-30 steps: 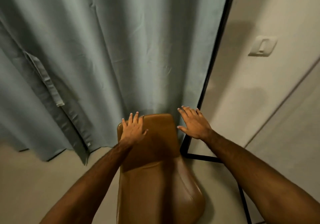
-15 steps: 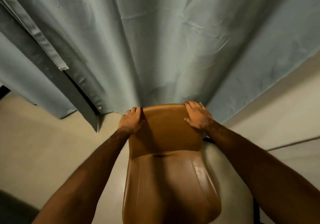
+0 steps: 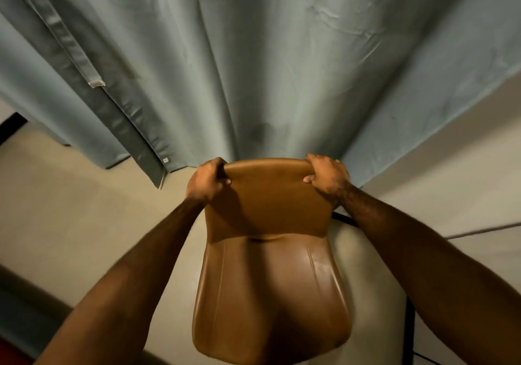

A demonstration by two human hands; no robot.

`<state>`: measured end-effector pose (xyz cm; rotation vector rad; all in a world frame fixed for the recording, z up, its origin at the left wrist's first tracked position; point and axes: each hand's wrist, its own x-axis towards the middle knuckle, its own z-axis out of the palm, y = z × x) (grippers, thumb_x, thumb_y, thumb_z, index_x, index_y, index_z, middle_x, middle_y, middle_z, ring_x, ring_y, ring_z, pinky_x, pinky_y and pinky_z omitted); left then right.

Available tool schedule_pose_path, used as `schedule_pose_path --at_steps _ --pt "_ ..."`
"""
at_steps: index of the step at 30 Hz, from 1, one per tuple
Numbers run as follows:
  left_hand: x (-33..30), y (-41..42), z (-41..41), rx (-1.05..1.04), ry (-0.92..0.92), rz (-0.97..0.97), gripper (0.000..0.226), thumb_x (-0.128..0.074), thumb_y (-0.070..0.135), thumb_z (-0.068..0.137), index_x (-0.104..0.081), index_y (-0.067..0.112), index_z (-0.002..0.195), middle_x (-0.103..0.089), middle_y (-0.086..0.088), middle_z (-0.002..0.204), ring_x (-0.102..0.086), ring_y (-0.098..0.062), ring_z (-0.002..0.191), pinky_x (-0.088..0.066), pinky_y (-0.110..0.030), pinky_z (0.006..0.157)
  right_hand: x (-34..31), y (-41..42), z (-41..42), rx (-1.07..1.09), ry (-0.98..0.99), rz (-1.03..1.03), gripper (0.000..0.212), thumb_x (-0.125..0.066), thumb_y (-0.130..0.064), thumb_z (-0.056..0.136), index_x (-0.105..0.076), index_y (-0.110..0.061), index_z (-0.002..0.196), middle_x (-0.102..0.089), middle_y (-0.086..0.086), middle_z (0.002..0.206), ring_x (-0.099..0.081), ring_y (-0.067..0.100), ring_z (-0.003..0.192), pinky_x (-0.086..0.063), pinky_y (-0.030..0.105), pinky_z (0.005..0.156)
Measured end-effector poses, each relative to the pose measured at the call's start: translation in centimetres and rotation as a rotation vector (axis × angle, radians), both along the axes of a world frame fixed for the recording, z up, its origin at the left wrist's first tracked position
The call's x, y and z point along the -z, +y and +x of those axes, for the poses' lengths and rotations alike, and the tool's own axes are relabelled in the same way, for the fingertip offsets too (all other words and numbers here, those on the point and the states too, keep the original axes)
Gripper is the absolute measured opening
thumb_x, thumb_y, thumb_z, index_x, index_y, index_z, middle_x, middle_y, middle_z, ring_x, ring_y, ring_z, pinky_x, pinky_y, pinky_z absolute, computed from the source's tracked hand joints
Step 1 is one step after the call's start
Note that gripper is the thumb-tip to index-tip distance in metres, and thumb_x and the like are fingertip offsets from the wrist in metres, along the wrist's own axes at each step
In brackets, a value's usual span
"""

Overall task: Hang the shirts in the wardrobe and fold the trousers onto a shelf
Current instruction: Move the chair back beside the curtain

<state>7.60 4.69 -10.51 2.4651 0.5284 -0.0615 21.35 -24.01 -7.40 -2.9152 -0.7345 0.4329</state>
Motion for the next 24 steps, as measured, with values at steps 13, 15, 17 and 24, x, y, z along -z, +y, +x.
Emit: schedule_pose_path --at_steps 13,15,17,24 --pt "-5.2 -9.1 -19.8 -0.393 -0.403 -0.765 0.037 -0.078 0.013 0.084 -0.067 0.011 0.119 -0.069 -0.002 0.115 -0.066 -0.008 0.101 -0.056 -0.022 0.081 -1.9 -14.6 -15.4 0.399 0.678 0.973 0.057 -0.093 -0.032 0.062 -0.071 -0.017 0.112 -0.075 0.006 0.105 -0.072 0.023 0.098 -0.059 0.045 0.088" --pt "-5.1 -10.3 -22.2 -0.376 -0.359 -0.790 0.039 -0.074 0.019 0.089 -0.062 0.009 0.125 -0.068 -0.003 0.114 -0.066 -0.008 0.099 -0.054 -0.019 0.078 -1.5 -16.2 -17.7 0.400 0.712 0.955 0.065 -0.091 -0.035 0.062 -0.068 -0.017 0.120 -0.074 0.002 0.109 -0.071 0.020 0.101 -0.058 0.043 0.090" --pt "-5.1 -11.6 -24.4 -0.347 -0.318 -0.792 0.039 -0.066 0.024 0.095 -0.057 0.012 0.131 -0.066 -0.001 0.118 -0.064 -0.004 0.102 -0.053 -0.017 0.079 -1.8 -17.2 -19.3 0.424 0.683 0.948 0.077 -0.090 -0.049 0.057 -0.067 -0.015 0.122 -0.074 0.001 0.109 -0.071 0.018 0.101 -0.058 0.042 0.091" --pt "-3.5 -14.5 -29.1 -0.508 -0.491 -0.599 0.019 -0.055 0.031 0.102 -0.056 0.014 0.112 -0.064 -0.007 0.107 -0.060 -0.012 0.098 -0.050 -0.036 0.089 -3.6 -15.6 -24.0 0.411 0.413 0.996 0.037 -0.084 -0.046 0.062 -0.072 -0.025 0.090 -0.073 -0.007 0.086 -0.071 0.001 0.079 -0.059 0.038 0.087"
